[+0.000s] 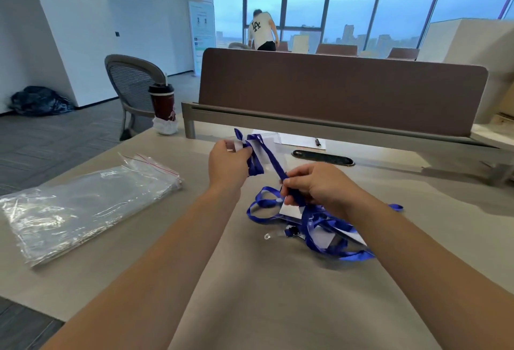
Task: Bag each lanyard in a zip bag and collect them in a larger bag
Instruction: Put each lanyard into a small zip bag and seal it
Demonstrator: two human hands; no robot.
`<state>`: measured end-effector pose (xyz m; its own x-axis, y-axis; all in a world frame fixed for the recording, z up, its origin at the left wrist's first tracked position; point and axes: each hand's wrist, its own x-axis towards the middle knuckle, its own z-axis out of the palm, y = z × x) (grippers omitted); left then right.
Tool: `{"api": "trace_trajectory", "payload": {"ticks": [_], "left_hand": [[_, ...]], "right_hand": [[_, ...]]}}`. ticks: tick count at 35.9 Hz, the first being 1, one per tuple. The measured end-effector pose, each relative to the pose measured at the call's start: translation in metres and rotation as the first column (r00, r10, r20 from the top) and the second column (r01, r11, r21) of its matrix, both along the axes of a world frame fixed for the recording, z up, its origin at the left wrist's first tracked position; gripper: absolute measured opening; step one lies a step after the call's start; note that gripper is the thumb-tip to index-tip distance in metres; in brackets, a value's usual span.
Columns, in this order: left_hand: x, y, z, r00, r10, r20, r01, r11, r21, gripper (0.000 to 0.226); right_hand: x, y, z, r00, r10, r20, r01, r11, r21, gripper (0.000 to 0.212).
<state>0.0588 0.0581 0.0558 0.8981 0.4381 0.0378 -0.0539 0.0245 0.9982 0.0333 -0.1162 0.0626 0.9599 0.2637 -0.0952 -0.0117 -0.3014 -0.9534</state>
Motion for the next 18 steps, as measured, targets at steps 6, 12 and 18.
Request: {"api": "trace_trajectory", "payload": {"ticks": [6, 12, 18], "left_hand": [[-0.006, 0.004, 0.003, 0.994, -0.108, 0.021, 0.109, 0.954, -0.278, 0.020], [-0.017, 0.011, 0.008, 0.947, -0.313, 0.071, 0.315, 0.866, -0.389, 0.006], [-0.028, 0.025, 0.010, 0.747, -0.665, -0.009, 0.646, 0.728, -0.229, 0.007]], "right_hand": [[-0.007, 0.002, -0.011, 0.996, 0.085, -0.009, -0.085, 0.973, -0.215, 0.021], [-0.003, -0.002, -0.016, 0.995, 0.075, -0.058, -0.084, 0.981, -0.173, 0.017], [0.000, -0.020, -0.011, 0.973, 0.196, -0.125, -0.191, 0.980, 0.049, 0.021]]}}
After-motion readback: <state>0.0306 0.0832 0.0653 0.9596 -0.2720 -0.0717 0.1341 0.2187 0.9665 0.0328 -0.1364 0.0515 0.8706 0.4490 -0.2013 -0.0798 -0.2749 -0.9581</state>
